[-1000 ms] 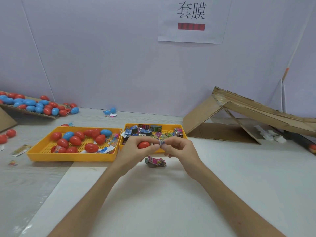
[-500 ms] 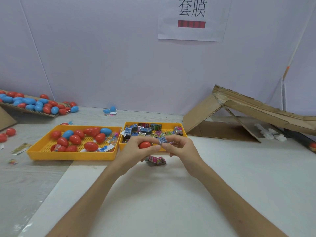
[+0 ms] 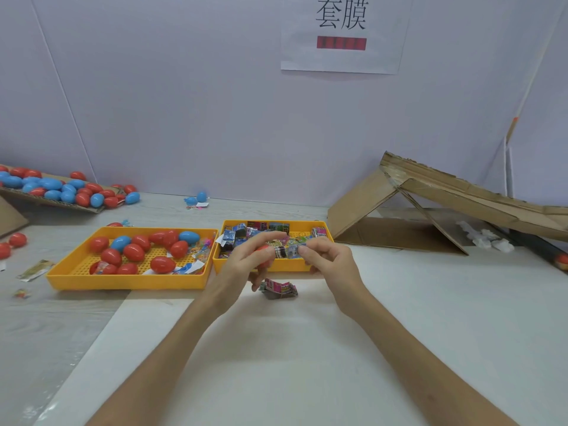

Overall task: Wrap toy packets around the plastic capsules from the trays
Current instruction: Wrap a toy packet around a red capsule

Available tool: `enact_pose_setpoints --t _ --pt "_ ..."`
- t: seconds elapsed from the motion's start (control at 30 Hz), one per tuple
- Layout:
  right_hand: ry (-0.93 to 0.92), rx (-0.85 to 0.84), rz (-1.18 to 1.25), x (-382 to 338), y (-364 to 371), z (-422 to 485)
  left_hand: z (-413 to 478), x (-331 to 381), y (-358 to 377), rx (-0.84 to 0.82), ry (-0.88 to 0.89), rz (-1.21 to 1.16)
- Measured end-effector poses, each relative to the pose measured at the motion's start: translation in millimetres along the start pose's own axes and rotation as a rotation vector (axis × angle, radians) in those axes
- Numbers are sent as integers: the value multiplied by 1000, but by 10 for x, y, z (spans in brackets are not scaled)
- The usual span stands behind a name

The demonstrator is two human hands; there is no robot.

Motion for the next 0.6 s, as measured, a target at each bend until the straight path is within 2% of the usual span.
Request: enact_pose_setpoints --t 0.07,0.17,0.3,0.6 --pt "-18 -18 -10 -26 15 -5 40 -34 -2 6 -32 -37" --pt "-28 -43 -10 -45 38 -9 51 -79 -16 25 -88 28" --pt "-25 -70 15 -56 69 -14 2 -24 -3 35 -3 96" --pt "-14 -93 -25 -67 109 -12 -27 30 11 51 31 165"
Point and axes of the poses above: each hand's wrist, its own z-axis towards the middle knuckle, its own y-axis out of the palm, x = y × z, the point moved 9 cm from there along z, towards the middle knuckle, and after that the axes turned 14 degrees about -x, right-handed, at the moved point
